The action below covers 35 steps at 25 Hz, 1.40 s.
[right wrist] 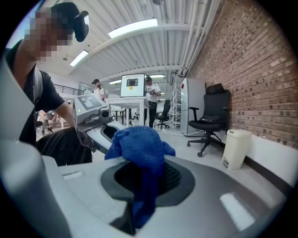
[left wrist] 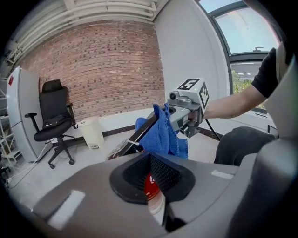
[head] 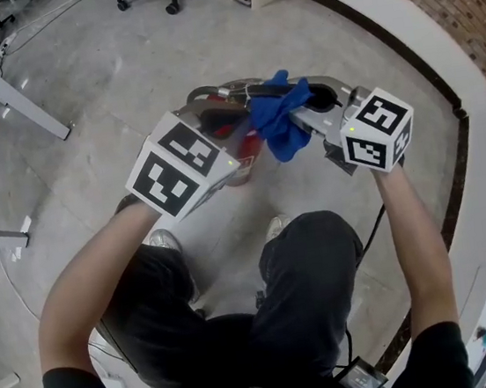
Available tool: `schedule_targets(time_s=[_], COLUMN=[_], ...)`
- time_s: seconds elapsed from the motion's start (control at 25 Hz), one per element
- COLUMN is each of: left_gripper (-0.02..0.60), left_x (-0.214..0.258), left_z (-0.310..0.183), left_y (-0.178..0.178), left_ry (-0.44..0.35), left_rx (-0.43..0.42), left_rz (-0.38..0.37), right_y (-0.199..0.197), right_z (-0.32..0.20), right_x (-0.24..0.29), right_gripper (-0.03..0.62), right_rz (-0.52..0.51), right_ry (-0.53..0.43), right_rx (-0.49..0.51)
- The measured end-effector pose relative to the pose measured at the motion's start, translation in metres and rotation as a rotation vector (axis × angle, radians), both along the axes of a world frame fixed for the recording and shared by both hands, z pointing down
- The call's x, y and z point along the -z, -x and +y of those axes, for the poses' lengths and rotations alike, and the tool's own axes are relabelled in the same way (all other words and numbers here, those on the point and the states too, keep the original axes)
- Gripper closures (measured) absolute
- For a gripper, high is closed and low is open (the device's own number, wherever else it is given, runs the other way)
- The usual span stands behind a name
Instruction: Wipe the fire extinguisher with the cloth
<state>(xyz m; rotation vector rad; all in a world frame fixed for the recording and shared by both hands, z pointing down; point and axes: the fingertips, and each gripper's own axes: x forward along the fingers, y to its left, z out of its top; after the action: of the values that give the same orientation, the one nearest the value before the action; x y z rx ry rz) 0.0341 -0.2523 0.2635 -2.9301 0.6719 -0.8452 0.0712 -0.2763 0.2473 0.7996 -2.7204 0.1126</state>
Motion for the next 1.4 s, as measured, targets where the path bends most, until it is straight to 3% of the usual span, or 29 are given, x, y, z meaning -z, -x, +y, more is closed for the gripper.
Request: schedule_targets(time_s=[0.24, 0.52, 0.88, 1.2, 1.4], left_gripper=[0.575, 0.575, 0.575, 0.575, 0.576], left_x=[0.001, -0.005, 0.004, 0.001, 0.002], left_z=[0.000, 0.010, 0.010, 0.009, 0.011], left_y=[0.000, 0.007, 0.014, 0.017, 0.021], left_ry=[0.000, 0.020, 0.001, 0.002, 0.000], left_rx=[0.023, 0.029, 0.049, 0.059, 0.065], left_rz=[0.001, -0.012, -0.012, -0.044, -0.058], right_y=[-0.018, -0.045, 0.003, 0.002, -0.023], right_z=[0.012, 0.026, 0.005, 0.008, 0.019], right_x=[-0.004, -0.025, -0.007, -0.007, -0.014], right_gripper=[0.528, 0.528, 0.530, 0.530, 0.530], right_rz=[0.009, 0.099, 0.136, 0.108, 0.097], right_ry=[0.004, 0.052, 0.003, -0.018, -0.003], right_rx=[-0.020, -0.067, -0.038, -0.051, -0.095])
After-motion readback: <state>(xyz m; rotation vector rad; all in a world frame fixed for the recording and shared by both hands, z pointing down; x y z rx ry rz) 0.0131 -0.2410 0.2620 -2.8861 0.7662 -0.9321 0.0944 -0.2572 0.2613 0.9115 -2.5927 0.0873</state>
